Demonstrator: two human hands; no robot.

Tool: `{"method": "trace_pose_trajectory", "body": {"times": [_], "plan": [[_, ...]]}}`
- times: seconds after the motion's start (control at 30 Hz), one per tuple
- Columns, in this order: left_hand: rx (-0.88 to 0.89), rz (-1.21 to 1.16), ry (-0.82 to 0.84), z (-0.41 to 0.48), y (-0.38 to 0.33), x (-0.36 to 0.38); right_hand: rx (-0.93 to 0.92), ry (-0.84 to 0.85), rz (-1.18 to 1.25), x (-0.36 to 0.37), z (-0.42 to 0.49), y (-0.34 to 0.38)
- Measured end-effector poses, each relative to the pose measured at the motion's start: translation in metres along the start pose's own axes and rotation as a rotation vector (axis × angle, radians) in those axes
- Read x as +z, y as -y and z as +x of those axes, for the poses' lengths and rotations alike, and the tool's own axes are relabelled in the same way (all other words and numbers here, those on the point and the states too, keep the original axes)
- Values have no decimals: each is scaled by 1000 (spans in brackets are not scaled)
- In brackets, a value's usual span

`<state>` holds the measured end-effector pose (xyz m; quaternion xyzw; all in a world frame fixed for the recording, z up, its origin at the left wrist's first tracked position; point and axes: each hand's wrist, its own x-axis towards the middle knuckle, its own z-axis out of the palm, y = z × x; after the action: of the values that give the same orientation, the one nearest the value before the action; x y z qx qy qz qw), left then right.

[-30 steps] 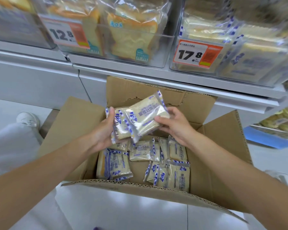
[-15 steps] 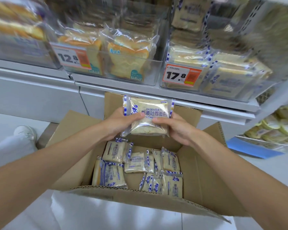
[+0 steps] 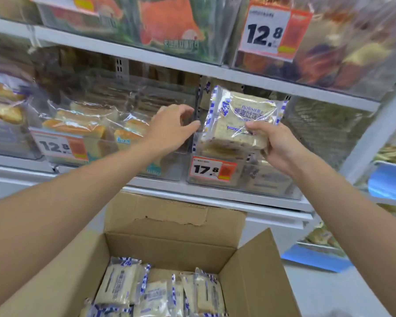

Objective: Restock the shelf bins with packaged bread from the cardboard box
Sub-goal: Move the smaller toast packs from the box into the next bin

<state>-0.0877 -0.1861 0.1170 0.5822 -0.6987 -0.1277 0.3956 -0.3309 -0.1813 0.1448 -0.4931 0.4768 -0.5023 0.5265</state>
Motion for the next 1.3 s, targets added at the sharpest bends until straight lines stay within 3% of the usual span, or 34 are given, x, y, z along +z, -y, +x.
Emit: {"method": "trace_pose_trajectory", "body": {"times": [0.2, 0.37, 0.5, 0.63, 0.77, 0.83, 1.0, 1.13, 1.3], "plan": [[39, 92, 256, 38, 20, 12, 21, -114, -84, 1, 96, 4], [66, 123, 153, 30, 25, 16, 44, -72, -360, 1, 144, -1], [90, 95, 128, 30, 25, 17, -270, -204, -630, -3, 160, -8], [96, 87, 141, 32, 28, 19, -336, -178, -726, 7, 154, -13], [91, 94, 139, 33, 29, 20, -439, -291, -688, 17, 145, -21], [87, 104, 137, 32, 28, 20, -487, -278, -780, 21, 142, -24], [91, 117, 142, 31, 27, 19, -413, -146, -1012, 22, 132, -22], [100, 122, 142, 31, 28, 20, -448, -231, -1033, 27, 135, -25], [101, 114, 132, 31, 29, 20, -522, -205, -1101, 25, 143, -32]]}}
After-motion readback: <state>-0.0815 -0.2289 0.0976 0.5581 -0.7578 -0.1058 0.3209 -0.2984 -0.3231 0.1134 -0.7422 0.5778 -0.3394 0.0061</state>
